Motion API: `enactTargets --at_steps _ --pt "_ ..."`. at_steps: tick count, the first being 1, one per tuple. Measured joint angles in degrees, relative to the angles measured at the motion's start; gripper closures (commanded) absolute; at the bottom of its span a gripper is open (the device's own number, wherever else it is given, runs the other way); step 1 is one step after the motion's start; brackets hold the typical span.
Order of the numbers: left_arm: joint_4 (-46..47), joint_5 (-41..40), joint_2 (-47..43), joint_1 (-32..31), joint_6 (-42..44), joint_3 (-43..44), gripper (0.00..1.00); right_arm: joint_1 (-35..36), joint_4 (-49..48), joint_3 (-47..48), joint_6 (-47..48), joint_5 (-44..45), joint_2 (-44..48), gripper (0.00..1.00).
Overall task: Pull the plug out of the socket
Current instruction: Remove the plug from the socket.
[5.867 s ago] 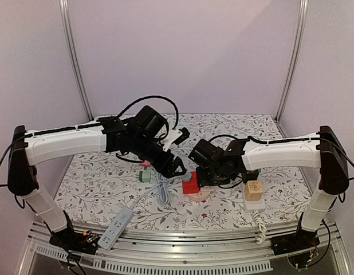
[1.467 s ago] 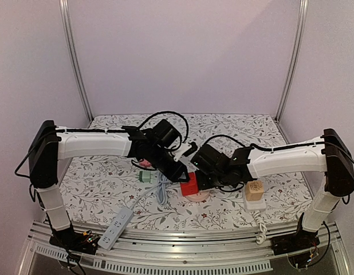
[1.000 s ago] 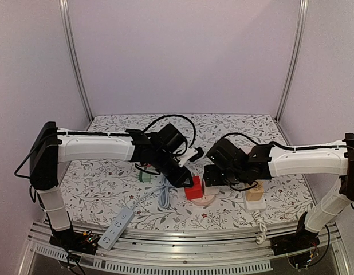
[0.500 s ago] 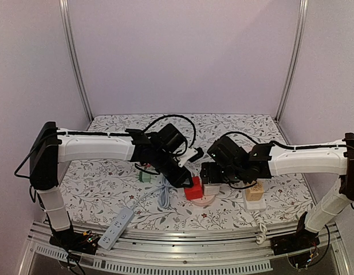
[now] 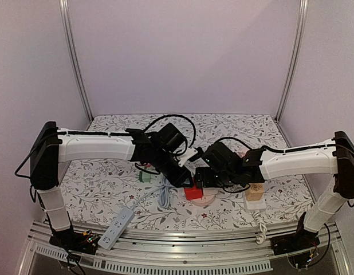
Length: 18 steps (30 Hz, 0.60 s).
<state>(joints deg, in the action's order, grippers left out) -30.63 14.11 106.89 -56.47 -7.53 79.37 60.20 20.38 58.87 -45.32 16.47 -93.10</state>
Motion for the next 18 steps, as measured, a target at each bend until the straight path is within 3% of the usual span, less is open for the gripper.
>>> enactTargets --at_steps 18 --pt "-0.33 0.11 0.15 0.02 0.02 0.39 0.82 2.12 0.15 -0.33 -1.88 6.36 -0.26 0.13"
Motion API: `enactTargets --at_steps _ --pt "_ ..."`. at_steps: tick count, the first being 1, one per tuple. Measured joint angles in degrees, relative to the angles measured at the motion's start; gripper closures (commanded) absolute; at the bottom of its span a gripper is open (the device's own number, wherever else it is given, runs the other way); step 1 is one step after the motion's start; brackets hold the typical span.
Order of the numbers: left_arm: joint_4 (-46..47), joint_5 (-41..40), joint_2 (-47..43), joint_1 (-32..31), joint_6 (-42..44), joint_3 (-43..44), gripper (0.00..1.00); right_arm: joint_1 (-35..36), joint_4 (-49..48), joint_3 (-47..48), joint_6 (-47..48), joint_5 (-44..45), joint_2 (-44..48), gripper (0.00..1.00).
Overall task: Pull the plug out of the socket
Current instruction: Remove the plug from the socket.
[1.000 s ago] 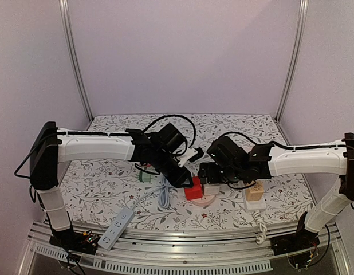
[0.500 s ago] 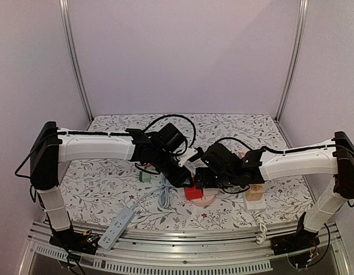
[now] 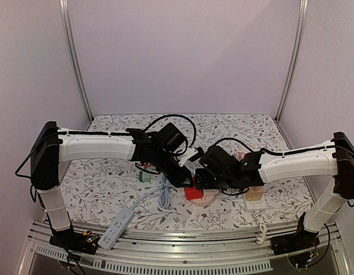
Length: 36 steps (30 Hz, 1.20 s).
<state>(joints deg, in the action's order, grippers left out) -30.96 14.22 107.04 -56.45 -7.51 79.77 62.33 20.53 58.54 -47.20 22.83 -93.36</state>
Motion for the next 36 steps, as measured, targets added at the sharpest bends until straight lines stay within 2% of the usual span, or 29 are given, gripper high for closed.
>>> enactTargets --at_steps 7,16,22,31,36 --pt "0.07 0.04 0.0 0.09 -0.02 0.0 0.82 0.48 -0.24 -0.13 -1.64 1.03 -0.17 0.11" --pt "-0.31 1.18 0.0 0.15 0.44 0.0 0.82 0.61 3.65 0.04 -1.38 -2.62 2.86 0.07" --pt "-0.37 1.18 0.0 0.15 0.44 0.0 0.82 0.63 6.03 0.11 -0.79 -3.06 5.22 0.07" --pt "-0.37 1.2 0.0 0.15 0.5 0.0 0.83 0.7 6.38 0.15 -0.28 -3.89 2.99 0.07" --pt "-0.42 1.25 0.0 0.17 0.61 0.02 0.83 0.83 5.97 0.79 0.07 -4.04 1.95 0.11"
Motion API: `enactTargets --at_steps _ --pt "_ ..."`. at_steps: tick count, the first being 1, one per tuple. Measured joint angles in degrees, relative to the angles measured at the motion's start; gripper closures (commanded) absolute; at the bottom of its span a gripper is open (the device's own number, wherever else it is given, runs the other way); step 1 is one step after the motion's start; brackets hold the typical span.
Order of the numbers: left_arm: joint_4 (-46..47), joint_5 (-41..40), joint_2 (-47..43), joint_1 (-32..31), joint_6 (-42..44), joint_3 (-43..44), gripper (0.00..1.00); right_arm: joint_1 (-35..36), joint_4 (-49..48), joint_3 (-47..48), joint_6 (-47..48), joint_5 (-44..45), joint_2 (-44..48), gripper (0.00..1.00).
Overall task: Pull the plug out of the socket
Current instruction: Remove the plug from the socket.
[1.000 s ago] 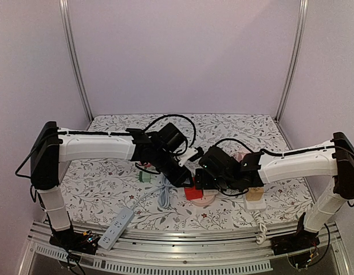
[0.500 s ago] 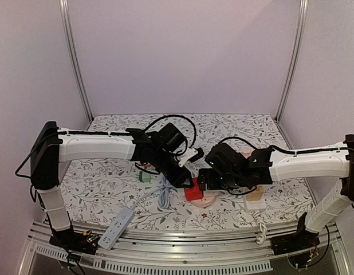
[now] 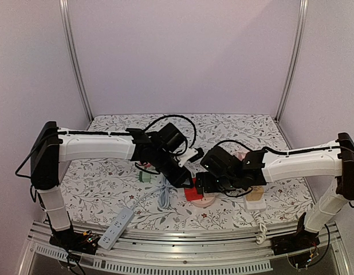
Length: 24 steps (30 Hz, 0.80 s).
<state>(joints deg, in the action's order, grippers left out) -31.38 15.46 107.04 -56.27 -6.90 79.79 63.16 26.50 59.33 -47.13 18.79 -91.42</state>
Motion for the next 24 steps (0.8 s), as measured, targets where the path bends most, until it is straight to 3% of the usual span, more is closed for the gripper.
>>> enactTargets --at_steps 8,16,24 --pt "-1.62 2.86 0.44 2.01 -0.24 0.87 0.85 0.74 -2.12 -0.13 -0.24 1.75 -1.22 0.2" --pt "-3.04 7.02 1.14 4.39 -0.22 1.64 0.87 1.07 -4.85 -0.85 -0.44 3.17 -1.66 0.2" --pt "1.07 -1.07 -2.8 1.27 1.6 -3.5 0.88 1.36 -3.19 0.37 -1.25 3.78 -2.38 0.2"
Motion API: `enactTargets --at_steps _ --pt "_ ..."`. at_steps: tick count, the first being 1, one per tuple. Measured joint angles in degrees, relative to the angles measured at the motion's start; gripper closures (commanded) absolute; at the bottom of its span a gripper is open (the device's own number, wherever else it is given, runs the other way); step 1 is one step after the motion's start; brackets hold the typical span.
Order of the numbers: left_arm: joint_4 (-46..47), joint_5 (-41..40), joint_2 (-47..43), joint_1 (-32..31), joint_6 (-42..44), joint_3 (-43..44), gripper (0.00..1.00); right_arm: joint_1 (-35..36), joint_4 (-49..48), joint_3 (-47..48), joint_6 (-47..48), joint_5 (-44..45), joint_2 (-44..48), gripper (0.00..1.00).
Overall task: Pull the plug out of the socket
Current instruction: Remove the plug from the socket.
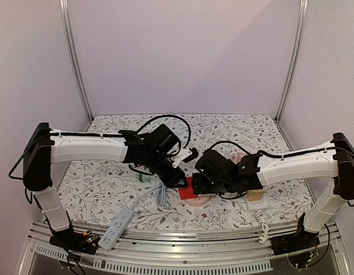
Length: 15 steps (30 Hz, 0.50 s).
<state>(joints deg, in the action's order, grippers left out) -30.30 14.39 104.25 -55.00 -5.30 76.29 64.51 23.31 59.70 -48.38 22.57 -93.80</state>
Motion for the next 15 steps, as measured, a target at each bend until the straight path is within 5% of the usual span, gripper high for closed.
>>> enactTargets --at_steps 8,15 --pt "1.36 -2.84 -2.69 -0.98 0.37 -3.04 0.88 0.85 -0.61 0.13 -0.48 -0.33 -0.44 0.21" --pt "-2.19 3.56 0.37 2.38 -2.36 1.18 0.88 1.62 -0.85 0.15 0.46 2.86 -0.74 0.2"
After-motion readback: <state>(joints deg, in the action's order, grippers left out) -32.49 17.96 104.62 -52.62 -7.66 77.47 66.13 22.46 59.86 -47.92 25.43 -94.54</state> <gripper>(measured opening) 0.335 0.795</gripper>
